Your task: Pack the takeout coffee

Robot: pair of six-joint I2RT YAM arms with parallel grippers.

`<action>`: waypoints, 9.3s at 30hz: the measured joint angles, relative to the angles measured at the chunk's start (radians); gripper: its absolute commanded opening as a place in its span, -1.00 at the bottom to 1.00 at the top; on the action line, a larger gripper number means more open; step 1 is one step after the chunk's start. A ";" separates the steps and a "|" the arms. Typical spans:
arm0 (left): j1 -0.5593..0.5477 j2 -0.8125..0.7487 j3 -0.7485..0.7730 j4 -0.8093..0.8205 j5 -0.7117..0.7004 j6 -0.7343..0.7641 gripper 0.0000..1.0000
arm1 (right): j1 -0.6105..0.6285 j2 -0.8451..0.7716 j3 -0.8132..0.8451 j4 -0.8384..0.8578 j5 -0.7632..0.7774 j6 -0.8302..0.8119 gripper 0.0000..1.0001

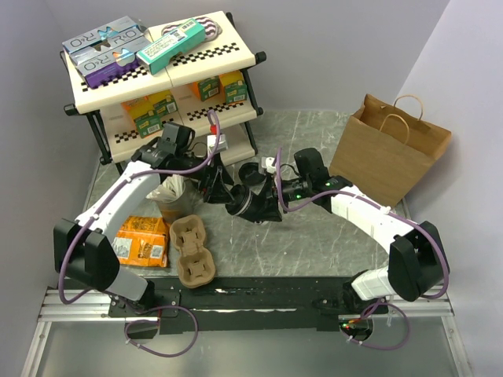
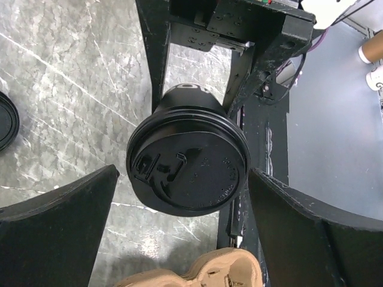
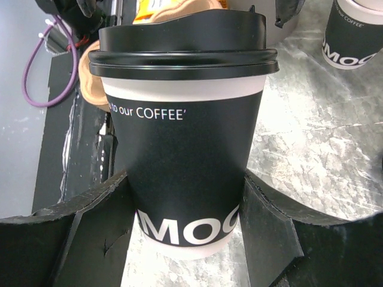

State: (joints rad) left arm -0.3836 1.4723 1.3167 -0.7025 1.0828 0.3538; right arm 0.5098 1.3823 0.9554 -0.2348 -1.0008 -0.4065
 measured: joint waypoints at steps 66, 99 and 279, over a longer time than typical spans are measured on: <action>-0.264 0.618 0.772 -0.294 -0.524 0.370 0.38 | -0.347 -0.481 -0.137 -0.307 0.180 -0.056 1.00; -0.337 0.771 0.912 -0.332 -0.768 0.520 0.99 | -0.432 -0.601 -0.270 -0.280 0.204 0.082 1.00; -0.235 -0.152 -0.040 -0.289 -0.445 1.206 -0.98 | -0.455 -0.301 0.468 -0.279 0.161 0.234 0.93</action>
State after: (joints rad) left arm -0.6182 1.3201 1.2770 -0.9916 0.6380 1.5597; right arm 0.0544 1.0809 1.4235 -0.5137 -0.8394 -0.1726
